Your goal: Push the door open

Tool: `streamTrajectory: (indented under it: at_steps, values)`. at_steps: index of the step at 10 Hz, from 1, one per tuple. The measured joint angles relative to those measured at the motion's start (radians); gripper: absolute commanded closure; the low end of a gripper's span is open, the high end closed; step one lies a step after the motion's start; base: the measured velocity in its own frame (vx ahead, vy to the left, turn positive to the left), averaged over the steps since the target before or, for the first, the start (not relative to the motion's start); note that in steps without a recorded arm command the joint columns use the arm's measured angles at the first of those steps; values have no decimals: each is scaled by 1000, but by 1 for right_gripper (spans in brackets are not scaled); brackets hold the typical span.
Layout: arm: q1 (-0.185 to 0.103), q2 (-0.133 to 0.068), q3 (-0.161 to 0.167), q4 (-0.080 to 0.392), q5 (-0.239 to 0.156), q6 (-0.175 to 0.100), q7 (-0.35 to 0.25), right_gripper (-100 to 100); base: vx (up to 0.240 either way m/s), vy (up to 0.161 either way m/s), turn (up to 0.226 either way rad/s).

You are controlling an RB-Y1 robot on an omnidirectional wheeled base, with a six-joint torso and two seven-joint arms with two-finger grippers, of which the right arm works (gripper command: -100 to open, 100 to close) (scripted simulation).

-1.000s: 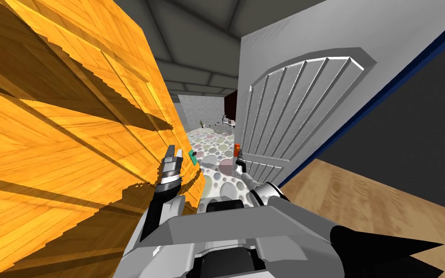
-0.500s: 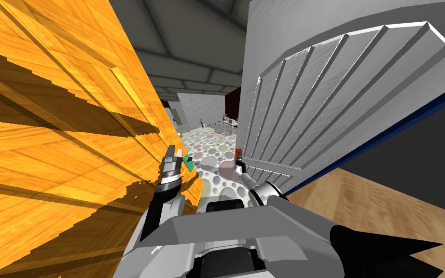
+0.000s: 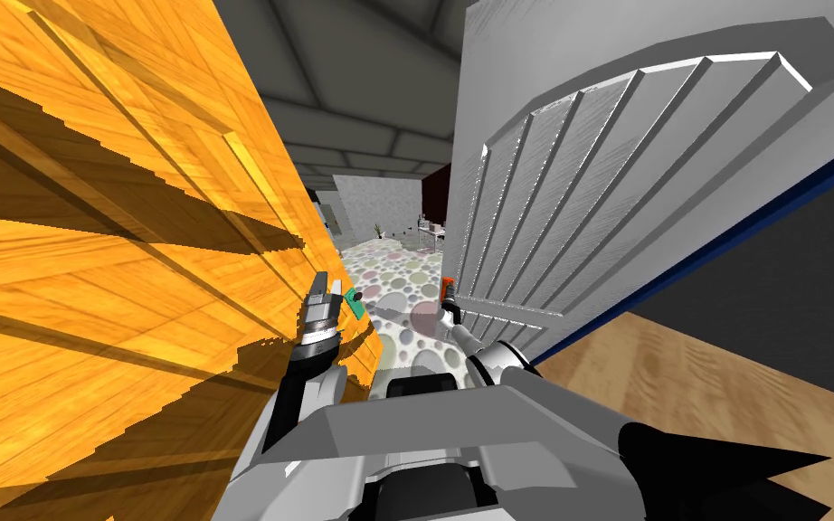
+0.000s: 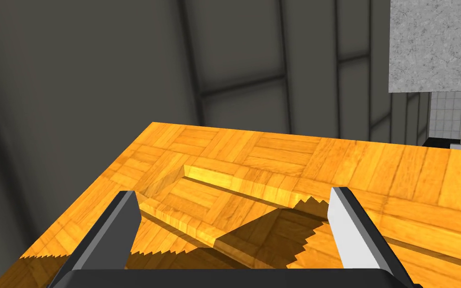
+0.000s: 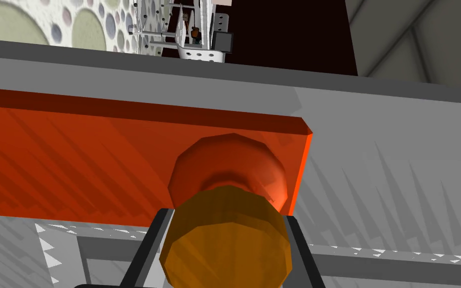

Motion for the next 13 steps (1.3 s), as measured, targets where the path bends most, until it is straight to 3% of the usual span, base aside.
streamTrajectory:
  at_steps: [1, 2, 3, 4, 5, 6, 7, 9, 10, 13]
  values:
    - [1, 0, 0, 0, 0, 0, 0, 100, 93, 0, 28]
    - [30, 0, -9, -47, -18, 14, 33, 100, 116, 8, -5]
    - [27, -4, -9, -38, -25, 10, 41, 100, 73, 6, -14]
    - [7, -9, -6, -6, -23, -5, 25, 100, 147, 21, 6]
    - [25, -9, -14, -37, -40, -8, 46, 100, 147, -2, -11]
    - [21, -15, -14, -31, -47, -13, 52, 100, 74, -26, -6]
    - [-2, -21, -10, 5, -44, -28, 34, 100, 144, -34, 9]
    - [10, -18, -18, -10, -74, -44, 57, 100, 213, -2, -23]
    - [-8, -17, -20, 22, -87, -63, 56, 100, 227, 2, -25]
    - [0, -1, -41, -5, -137, -99, 101, 100, 160, -24, -21]
